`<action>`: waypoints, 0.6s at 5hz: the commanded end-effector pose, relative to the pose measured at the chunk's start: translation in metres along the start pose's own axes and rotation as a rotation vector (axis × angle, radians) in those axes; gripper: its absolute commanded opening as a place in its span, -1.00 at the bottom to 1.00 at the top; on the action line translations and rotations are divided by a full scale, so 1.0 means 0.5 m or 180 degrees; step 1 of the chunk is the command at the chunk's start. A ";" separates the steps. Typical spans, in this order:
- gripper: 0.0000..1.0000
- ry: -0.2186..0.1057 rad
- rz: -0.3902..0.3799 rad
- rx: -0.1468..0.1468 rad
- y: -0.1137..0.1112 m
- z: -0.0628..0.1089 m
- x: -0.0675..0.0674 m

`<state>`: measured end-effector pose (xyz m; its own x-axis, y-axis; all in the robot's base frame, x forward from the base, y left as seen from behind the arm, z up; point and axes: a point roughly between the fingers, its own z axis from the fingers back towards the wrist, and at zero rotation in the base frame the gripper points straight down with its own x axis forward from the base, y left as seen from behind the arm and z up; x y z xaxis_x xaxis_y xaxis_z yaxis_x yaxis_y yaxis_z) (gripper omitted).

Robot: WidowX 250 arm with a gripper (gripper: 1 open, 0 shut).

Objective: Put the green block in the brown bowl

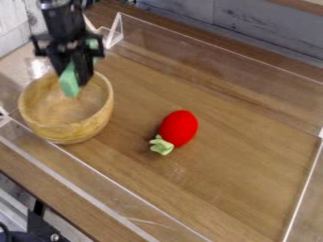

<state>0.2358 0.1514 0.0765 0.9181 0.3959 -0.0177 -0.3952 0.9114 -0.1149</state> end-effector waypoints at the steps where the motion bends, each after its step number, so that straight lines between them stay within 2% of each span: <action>1: -1.00 -0.0135 0.0017 0.0062 0.015 -0.004 0.001; 3: -1.00 -0.0062 0.0104 0.0048 0.033 -0.060 0.006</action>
<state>0.2314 0.1587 0.0371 0.9074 0.4192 -0.0317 -0.4200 0.9011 -0.1078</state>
